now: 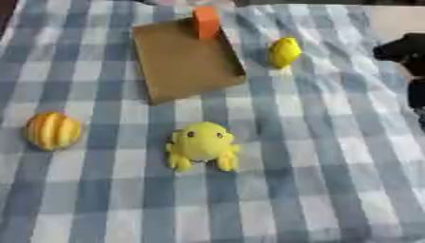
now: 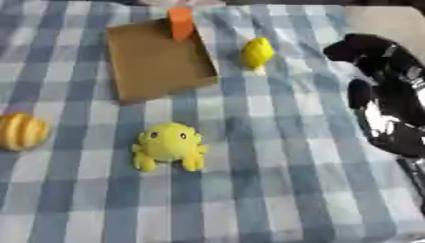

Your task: Pick up objects on the table and place them in the box.

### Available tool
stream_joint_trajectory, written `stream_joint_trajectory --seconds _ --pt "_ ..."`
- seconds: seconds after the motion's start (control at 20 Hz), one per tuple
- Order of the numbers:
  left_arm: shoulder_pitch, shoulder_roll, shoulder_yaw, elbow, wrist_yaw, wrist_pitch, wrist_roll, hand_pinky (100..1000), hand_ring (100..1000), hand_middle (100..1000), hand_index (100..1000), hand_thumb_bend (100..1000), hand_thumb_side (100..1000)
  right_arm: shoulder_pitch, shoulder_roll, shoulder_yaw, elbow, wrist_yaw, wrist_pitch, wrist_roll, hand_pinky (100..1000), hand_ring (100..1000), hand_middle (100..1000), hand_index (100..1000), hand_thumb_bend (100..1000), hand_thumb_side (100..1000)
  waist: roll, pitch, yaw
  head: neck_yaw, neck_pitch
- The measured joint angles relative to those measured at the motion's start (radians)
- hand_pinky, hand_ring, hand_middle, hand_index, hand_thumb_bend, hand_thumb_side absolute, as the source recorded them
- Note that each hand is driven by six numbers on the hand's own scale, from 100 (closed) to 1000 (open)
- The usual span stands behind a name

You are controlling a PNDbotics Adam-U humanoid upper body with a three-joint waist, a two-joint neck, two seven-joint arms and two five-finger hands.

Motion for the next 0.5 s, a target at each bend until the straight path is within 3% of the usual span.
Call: stream_joint_trajectory --seconds 0.5 --pt "0.0 0.0 0.0 0.0 0.0 0.0 0.0 966 765 764 925 100 612 0.0 -0.001 0.0 0.0 0.009 -0.003 0.0 821 814 754 889 100 457 -0.001 -0.003 -0.001 0.024 -0.005"
